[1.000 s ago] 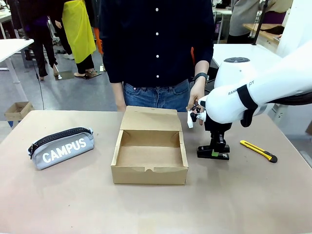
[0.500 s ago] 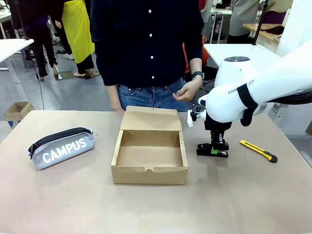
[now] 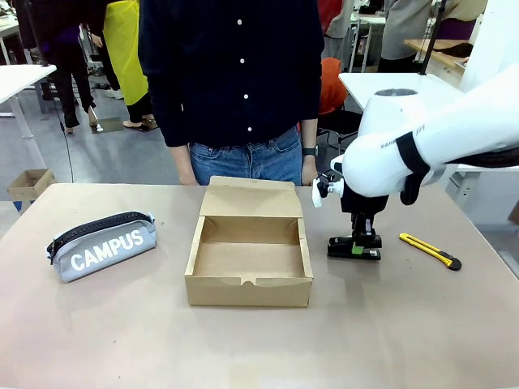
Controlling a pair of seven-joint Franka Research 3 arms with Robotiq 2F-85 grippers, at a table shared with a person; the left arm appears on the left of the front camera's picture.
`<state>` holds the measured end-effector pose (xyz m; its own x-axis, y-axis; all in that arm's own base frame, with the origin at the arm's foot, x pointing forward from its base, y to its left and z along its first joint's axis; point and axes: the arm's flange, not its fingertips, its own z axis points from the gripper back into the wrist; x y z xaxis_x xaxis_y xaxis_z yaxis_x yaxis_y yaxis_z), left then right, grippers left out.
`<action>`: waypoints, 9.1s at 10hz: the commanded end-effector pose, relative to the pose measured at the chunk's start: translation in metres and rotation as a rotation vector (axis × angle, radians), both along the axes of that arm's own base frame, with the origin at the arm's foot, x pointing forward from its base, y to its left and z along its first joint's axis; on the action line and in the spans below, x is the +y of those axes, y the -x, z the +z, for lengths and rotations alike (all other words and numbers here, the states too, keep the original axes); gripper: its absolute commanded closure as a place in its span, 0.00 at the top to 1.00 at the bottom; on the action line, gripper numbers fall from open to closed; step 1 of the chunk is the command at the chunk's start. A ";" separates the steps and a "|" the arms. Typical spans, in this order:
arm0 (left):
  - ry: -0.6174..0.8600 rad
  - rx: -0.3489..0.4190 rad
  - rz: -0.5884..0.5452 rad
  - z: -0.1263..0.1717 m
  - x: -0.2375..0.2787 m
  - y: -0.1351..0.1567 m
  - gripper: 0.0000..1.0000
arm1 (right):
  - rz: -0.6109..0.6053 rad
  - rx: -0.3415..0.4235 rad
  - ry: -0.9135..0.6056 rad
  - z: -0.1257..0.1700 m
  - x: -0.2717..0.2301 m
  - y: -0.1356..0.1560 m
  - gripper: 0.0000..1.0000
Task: Pack the items into the box.
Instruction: Pick up the item specified by the human and place it in the Mailer Box.
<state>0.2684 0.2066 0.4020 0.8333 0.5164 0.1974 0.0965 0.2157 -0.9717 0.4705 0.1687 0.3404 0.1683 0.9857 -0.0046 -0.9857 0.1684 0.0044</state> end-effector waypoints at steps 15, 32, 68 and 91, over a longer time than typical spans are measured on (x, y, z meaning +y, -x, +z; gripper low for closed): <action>0.011 -0.034 0.003 0.001 -0.002 0.000 1.00 | 0.200 -0.080 -0.011 0.118 0.125 0.039 0.32; 0.011 -0.034 0.003 0.001 -0.002 0.000 1.00 | 0.341 0.007 0.007 0.072 0.219 0.038 1.00; 0.011 -0.034 0.003 0.001 -0.002 0.000 1.00 | -1.138 0.343 -1.388 0.071 -0.339 0.194 1.00; 0.011 -0.034 0.003 0.001 -0.002 0.000 1.00 | -0.441 -0.338 -0.365 0.121 -0.222 0.104 1.00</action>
